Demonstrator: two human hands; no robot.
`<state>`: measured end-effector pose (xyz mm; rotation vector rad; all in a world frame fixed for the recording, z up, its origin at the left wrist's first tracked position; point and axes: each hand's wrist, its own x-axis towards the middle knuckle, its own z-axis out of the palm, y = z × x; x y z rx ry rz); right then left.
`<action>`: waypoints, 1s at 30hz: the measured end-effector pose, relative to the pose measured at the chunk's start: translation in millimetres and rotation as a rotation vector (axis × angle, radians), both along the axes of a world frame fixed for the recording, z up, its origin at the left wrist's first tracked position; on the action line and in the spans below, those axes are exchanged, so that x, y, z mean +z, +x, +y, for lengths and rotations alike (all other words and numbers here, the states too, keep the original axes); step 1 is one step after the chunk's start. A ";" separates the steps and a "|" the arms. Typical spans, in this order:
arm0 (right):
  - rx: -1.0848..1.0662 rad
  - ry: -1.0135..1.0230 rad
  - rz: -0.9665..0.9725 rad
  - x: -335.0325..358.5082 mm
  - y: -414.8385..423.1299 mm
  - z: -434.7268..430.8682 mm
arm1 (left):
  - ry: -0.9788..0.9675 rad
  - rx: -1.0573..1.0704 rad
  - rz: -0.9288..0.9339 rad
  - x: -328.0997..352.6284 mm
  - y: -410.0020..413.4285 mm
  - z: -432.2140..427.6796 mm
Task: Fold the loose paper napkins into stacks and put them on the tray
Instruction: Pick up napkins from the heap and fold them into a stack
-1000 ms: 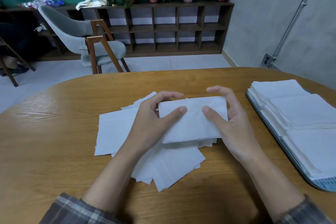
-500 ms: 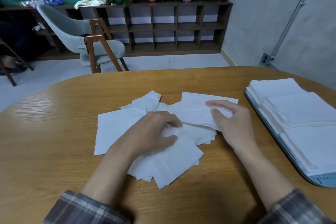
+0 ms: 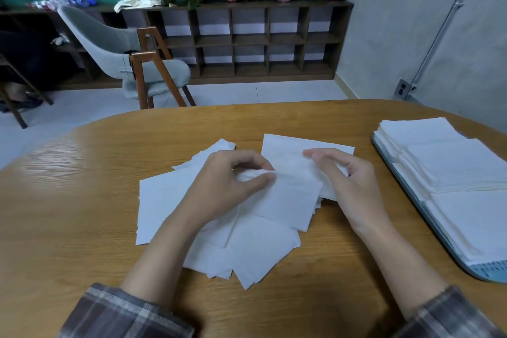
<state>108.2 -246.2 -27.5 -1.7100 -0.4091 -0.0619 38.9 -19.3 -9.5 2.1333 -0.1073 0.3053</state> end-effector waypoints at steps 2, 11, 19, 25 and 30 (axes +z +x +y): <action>0.072 0.043 0.024 4.6 -4.1 0.4 | -0.110 0.015 -0.004 0.7 1.6 0.8; 0.148 0.148 0.133 9.0 -12.9 2.4 | -0.302 0.081 -0.068 2.5 2.9 -4.3; 0.233 0.126 0.129 8.0 -12.5 4.5 | -0.386 0.092 -0.079 -0.5 2.6 -12.4; 0.248 0.093 0.078 7.7 -15.3 6.2 | -0.366 0.077 -0.081 0.9 0.9 -14.8; 0.268 0.123 0.065 7.3 -14.9 7.3 | -0.350 0.088 -0.097 0.8 1.6 -15.6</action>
